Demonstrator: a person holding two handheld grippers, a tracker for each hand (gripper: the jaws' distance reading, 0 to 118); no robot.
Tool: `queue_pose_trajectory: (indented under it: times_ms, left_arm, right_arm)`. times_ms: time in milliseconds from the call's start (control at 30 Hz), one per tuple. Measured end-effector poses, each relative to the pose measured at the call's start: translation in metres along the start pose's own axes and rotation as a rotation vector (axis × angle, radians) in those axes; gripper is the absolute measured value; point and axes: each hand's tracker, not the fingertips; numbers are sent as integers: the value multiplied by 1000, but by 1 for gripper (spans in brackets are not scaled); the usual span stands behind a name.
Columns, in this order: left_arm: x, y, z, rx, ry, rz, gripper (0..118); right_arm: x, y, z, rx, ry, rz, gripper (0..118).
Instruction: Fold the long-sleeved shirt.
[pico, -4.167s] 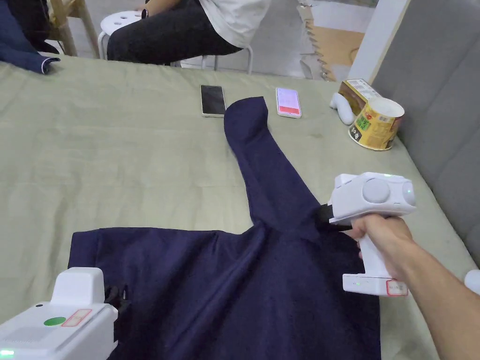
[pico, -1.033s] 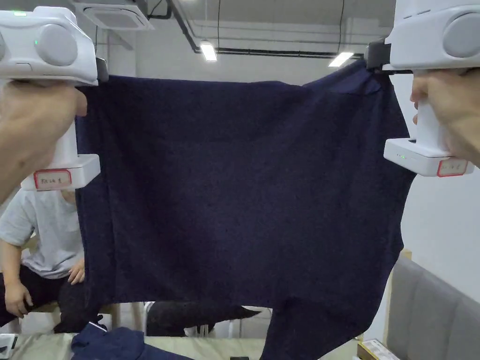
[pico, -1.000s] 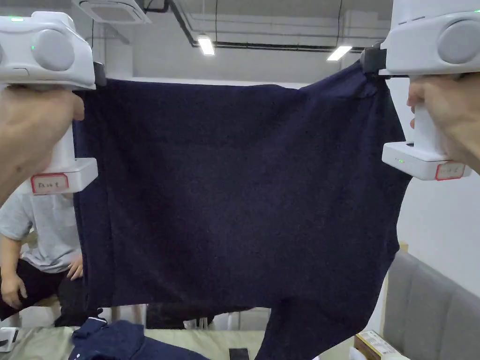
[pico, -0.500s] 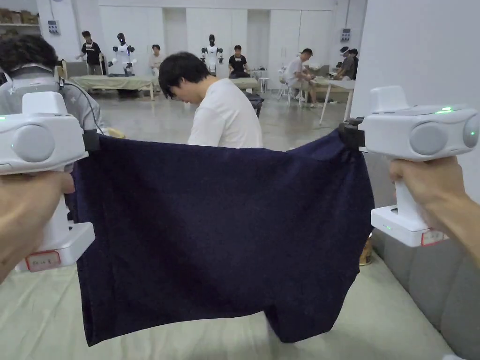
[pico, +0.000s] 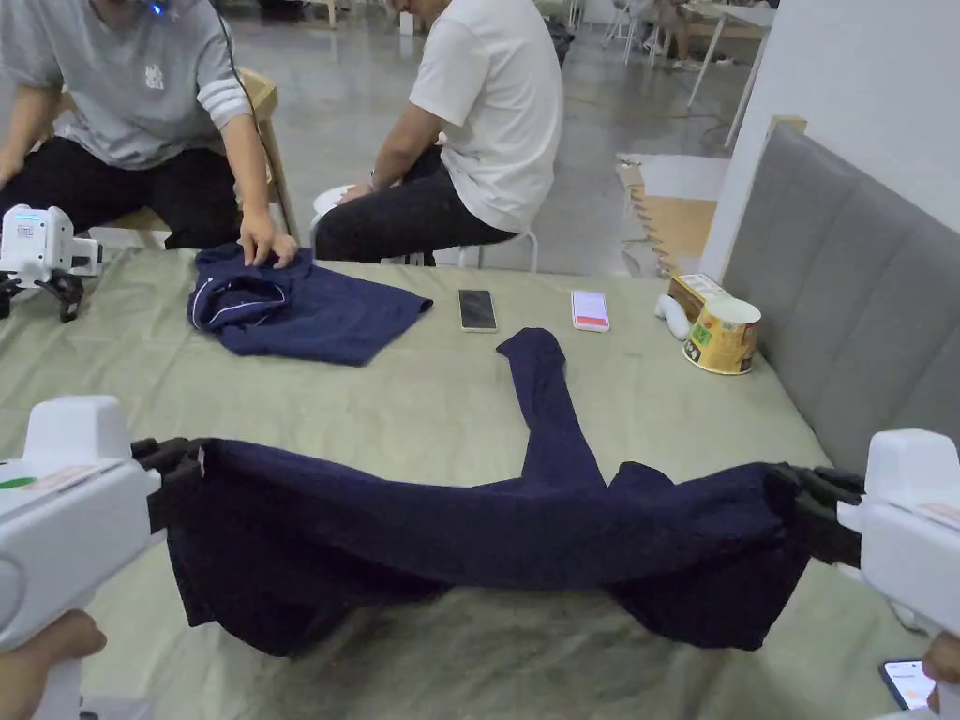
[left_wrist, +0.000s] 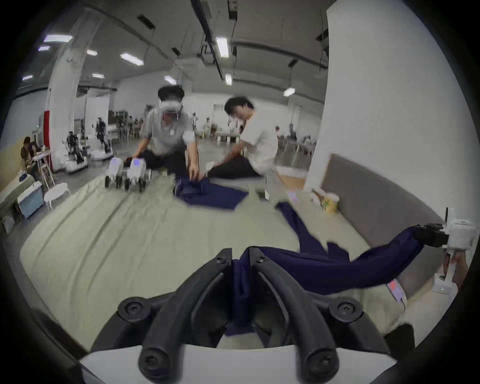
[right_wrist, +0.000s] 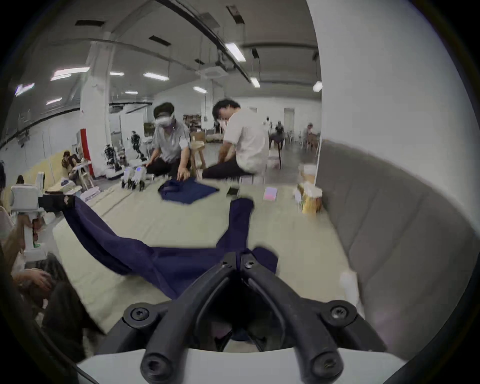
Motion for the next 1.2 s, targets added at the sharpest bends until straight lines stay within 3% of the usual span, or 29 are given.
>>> queue_pose_trajectory:
  times_ms: [233,333,500,600,700,733,767,800,833,867,900,933,1067,1167,1200]
  left_arm:
    - [-20,-130,-1,-479,-12,-24,15]
    - [-29,-161,-25,-644,20,-20,15]
    - [-27,-186,-55,-745,94,-143,15]
    - [-29,-197,-64,-772,93,-75,15]
    - [-28,-192,-57,-741,100,-63,24]
    - [-28,-189,-57,-738,100,-60,39]
    - [-28,-184,-54,-731,100,-48,62]
    - [-31,-180,-49,-703,99,-27,90]
    - [-32,-173,-44,-653,103,-5,111]
    - [-32,-165,-38,-595,107,17,107]
    - [-33,-152,-30,-533,90,41,104]
    - [-34,-141,-28,-533,82,60,106]
    - [-23,-106,-46,-414,122,78,106]
    - [-4,-87,-73,-287,203,44,97]
    - [3,-83,-83,-238,210,38,87]
  right_arm:
    - [1,-150,-9,-453,63,-97,1]
    - [-6,-182,-30,-592,43,-94,1]
    - [-2,-207,-65,-738,41,-125,1]
    - [3,-208,-76,-747,44,-156,1]
    - [3,-203,-67,-751,62,-146,5]
    - [4,-203,-66,-756,67,-144,15]
    - [3,-201,-62,-757,71,-147,33]
    - [2,-197,-57,-741,78,-165,58]
    - [0,-191,-53,-722,81,-181,98]
    - [-3,-184,-49,-685,79,-185,118]
    - [-6,-175,-46,-646,58,-164,116]
    - [-7,-163,-44,-576,96,-201,114]
    - [-15,-118,-58,-377,-20,-157,114]
    - [-25,-93,-87,-252,-81,-132,100]
    - [-27,-88,-96,-215,-80,-145,87]
